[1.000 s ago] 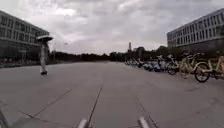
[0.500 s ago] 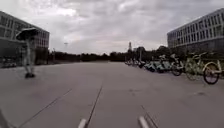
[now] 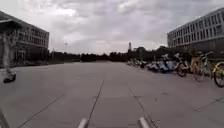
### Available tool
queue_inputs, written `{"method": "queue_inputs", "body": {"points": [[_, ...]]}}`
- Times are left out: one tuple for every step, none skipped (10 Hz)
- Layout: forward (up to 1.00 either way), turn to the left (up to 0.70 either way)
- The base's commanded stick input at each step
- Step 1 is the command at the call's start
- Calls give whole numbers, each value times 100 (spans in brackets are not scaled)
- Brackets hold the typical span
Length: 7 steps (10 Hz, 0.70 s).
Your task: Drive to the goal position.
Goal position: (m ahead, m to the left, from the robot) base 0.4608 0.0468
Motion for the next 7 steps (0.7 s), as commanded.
{"method": "queue_inputs", "body": {"points": [[70, 0], [70, 0], [70, 0], [70, 0], [70, 0], [70, 0], [70, 0]]}}
